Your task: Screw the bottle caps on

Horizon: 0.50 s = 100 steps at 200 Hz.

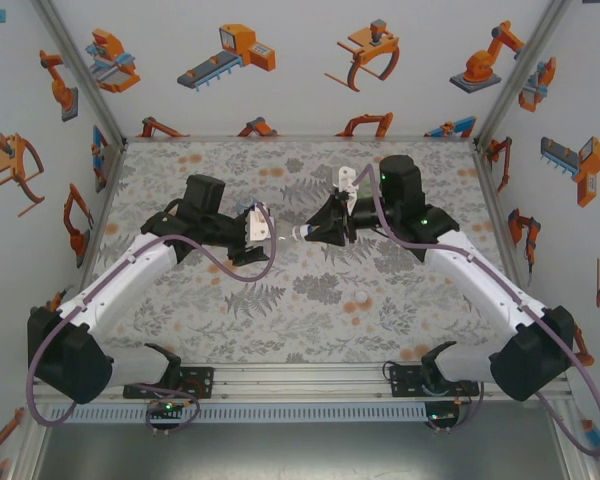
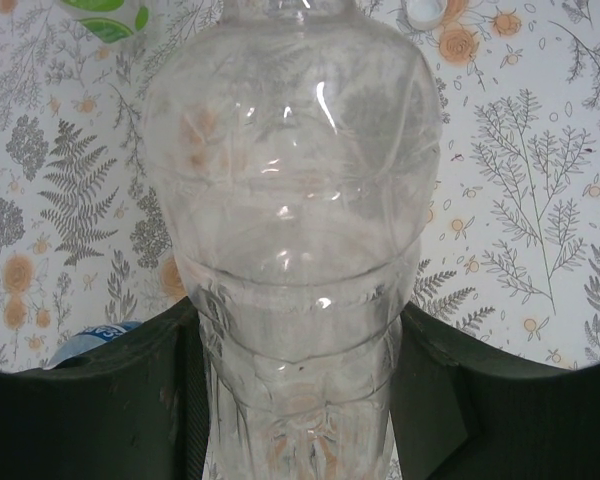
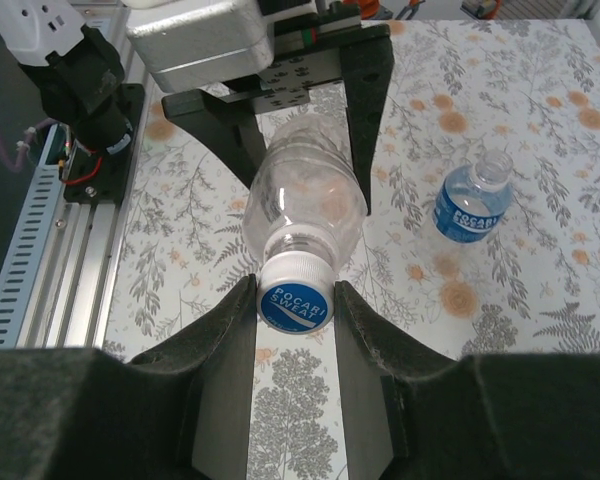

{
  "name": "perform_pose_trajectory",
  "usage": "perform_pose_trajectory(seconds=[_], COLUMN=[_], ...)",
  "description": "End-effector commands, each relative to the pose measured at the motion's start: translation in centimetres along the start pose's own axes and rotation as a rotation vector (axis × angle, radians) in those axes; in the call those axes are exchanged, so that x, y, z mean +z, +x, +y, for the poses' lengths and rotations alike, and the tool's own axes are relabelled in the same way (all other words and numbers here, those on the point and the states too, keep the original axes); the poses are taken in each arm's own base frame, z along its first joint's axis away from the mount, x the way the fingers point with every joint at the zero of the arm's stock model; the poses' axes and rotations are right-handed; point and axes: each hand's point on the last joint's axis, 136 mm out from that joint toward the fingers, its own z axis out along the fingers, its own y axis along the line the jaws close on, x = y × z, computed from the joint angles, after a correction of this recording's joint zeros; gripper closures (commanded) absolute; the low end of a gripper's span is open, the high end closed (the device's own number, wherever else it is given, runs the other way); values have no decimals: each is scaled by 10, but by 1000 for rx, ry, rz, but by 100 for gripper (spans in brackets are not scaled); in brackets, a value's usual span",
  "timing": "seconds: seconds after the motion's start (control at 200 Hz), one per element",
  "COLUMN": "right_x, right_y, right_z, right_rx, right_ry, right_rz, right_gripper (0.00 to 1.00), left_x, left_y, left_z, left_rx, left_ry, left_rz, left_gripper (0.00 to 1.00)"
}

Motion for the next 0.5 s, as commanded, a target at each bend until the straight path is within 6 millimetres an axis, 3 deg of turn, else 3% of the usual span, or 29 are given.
perform_pose_trajectory(seconds=[0.0,0.225,0.496], right_x=[5,8,13], right_y=[-11,-9,6], right_z=[6,11,21], right_rx=[-55,-100,-285], right_ry=[-37,-57,-106], right_rz=[-24,-2,108], right_gripper=[100,100,100], left_x=[-6,-7,-8], left_y=[-20,-23,-27], left_z=[-1,-3,-10], left_rx=[36,34,38], left_ry=[8,19,58], left_rz=[-67,-80,-103], left_gripper=[100,100,100])
